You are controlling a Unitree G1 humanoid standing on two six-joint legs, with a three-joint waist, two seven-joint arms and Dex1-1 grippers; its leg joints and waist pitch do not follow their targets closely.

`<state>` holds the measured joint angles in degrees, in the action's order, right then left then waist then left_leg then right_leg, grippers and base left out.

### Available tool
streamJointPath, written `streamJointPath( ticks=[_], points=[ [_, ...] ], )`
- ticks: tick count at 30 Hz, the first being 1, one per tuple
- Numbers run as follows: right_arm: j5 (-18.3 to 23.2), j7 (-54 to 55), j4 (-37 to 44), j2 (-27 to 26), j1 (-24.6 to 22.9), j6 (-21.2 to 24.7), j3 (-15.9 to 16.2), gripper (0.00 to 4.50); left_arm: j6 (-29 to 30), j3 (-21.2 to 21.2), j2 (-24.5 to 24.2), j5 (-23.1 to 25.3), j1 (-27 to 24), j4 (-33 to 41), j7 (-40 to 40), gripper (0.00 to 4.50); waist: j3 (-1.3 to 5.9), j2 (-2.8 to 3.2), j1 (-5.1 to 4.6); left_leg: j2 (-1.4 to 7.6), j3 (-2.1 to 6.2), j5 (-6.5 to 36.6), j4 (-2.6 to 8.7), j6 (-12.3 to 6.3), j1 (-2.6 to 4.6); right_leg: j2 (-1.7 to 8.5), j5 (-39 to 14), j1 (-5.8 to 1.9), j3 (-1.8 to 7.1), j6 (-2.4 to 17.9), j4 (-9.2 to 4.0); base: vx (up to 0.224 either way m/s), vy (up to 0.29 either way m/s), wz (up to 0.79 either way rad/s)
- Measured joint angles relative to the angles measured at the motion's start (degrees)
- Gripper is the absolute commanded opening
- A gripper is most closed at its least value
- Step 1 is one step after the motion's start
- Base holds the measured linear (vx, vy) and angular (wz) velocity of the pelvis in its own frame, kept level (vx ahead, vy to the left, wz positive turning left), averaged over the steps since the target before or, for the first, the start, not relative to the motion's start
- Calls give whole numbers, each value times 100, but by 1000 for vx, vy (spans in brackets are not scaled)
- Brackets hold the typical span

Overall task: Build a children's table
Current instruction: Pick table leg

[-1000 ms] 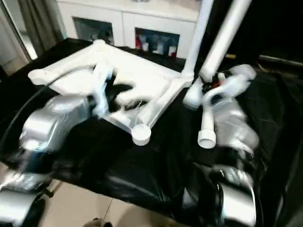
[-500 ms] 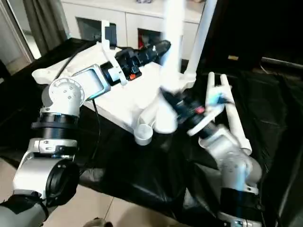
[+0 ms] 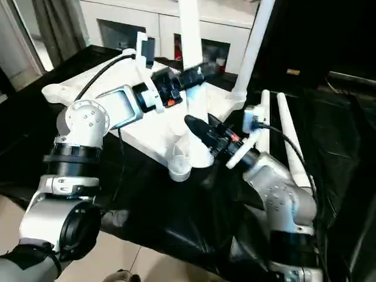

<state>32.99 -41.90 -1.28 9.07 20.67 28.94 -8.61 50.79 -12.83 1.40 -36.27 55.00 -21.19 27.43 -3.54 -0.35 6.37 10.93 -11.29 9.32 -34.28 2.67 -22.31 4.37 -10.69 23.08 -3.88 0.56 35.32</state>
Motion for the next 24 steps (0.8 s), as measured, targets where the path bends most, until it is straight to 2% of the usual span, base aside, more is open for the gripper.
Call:
streamJointPath(
  ticks=[3,9,22,24],
  points=[
    [-241,219,-136,-134,66,-199,156,188,-73,-77,139,76,-172,108,-371,344,-1,-1,-7,1,0,0,4,0,-2,-1,0,2,-2,0,-3,0,0,0],
    [-395,272,-139,-266,178,-287,420,188,-256,-86,258,145,-269,188,-757,311,-1,-1,2,0,0,5,5,-8,-9,-1,0,1,-3,0,-15,0,0,0],
    [-531,314,-226,-264,219,-445,494,188,-493,-131,266,226,-268,193,-1102,231,0,-1,-4,0,0,6,4,-10,-13,-1,4,1,-3,-5,-21,0,0,0],
    [-536,320,-227,-257,219,-451,513,188,-499,-85,233,242,-270,194,-1087,208,0,-1,-4,0,0,6,4,-10,-13,-1,4,1,-3,-5,-21,0,0,0]
  ],
)
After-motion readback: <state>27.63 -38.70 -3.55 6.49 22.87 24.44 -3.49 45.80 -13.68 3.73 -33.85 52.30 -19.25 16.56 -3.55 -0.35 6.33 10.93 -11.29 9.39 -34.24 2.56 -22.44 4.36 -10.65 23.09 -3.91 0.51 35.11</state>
